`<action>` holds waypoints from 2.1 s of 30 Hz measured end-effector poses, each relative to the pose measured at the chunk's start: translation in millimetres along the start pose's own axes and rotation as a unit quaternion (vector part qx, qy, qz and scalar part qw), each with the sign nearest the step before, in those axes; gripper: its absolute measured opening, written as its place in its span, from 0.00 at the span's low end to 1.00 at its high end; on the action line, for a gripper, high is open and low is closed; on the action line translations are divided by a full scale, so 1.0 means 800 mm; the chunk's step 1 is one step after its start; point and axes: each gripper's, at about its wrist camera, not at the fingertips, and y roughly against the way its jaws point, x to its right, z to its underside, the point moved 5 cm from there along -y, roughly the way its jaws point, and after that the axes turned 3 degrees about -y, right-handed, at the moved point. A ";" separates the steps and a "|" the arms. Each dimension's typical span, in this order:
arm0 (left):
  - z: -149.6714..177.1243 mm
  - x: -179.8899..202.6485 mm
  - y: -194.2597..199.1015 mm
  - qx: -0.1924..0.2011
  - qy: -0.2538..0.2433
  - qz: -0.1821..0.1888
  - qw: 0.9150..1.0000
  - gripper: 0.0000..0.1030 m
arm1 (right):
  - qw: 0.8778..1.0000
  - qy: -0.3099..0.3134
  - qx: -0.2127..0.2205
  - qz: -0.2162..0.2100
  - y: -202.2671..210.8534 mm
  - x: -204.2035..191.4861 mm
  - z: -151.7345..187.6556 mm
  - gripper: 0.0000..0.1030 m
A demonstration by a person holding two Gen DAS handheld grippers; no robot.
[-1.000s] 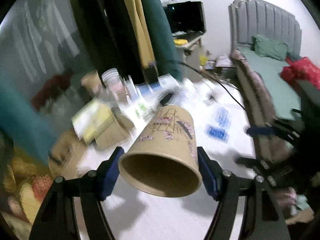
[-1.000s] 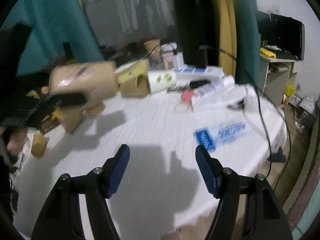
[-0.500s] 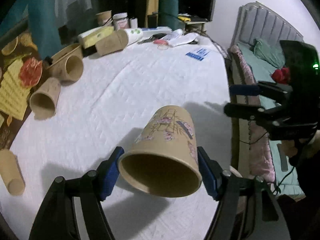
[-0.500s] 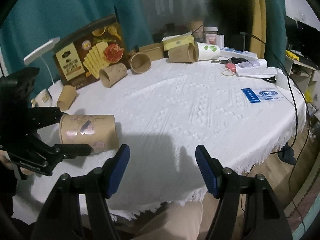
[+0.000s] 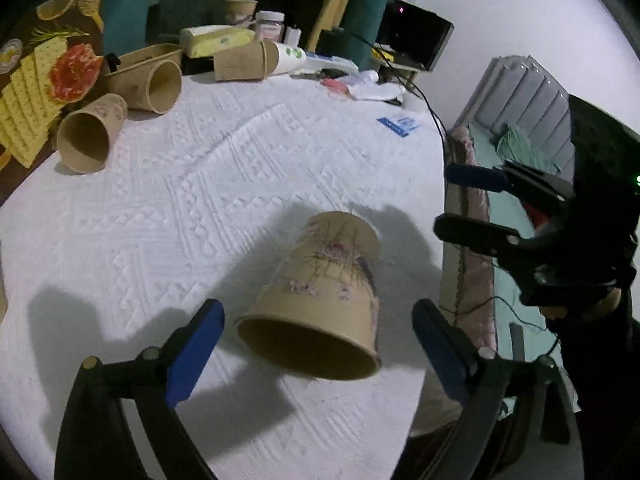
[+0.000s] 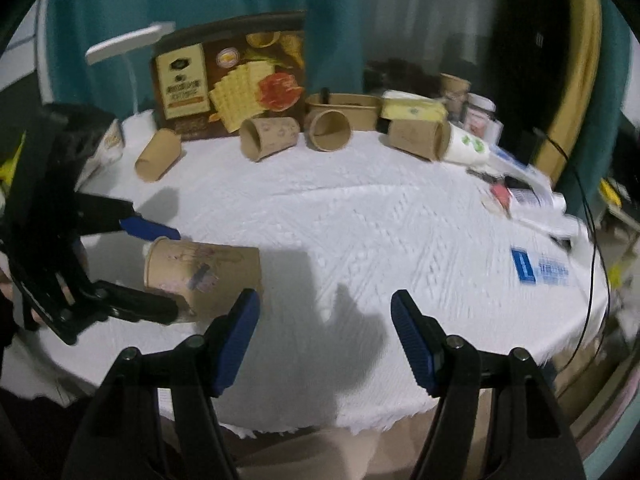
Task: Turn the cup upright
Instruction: 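Lift the paper cup with the right gripper and rotate it mouth-up, then lower the upright cup onto the tablecloth and open the right gripper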
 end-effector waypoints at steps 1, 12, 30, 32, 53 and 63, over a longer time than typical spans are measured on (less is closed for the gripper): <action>0.001 0.000 0.008 0.005 0.004 -0.003 1.000 0.92 | 1.000 0.019 -0.004 -0.004 -0.001 -0.004 -0.005 0.64; 0.076 -0.015 0.106 0.060 0.079 -0.112 0.989 0.92 | 0.937 0.332 -0.091 -0.063 -0.026 -0.104 -0.027 0.64; 0.181 -0.068 0.152 0.106 0.247 -0.108 0.957 0.92 | 0.734 0.634 -0.240 -0.041 -0.100 -0.187 0.008 0.64; 0.184 -0.068 0.149 0.104 0.249 -0.100 0.958 0.92 | 0.724 0.642 -0.249 -0.033 -0.108 -0.192 0.005 0.64; 0.179 -0.067 0.140 0.105 0.251 -0.071 0.960 0.92 | 0.723 0.644 -0.249 -0.029 -0.124 -0.190 -0.003 0.57; 0.158 -0.058 0.138 0.111 0.232 -0.082 0.963 0.92 | 0.855 0.488 -0.160 -0.075 -0.084 -0.159 -0.058 0.57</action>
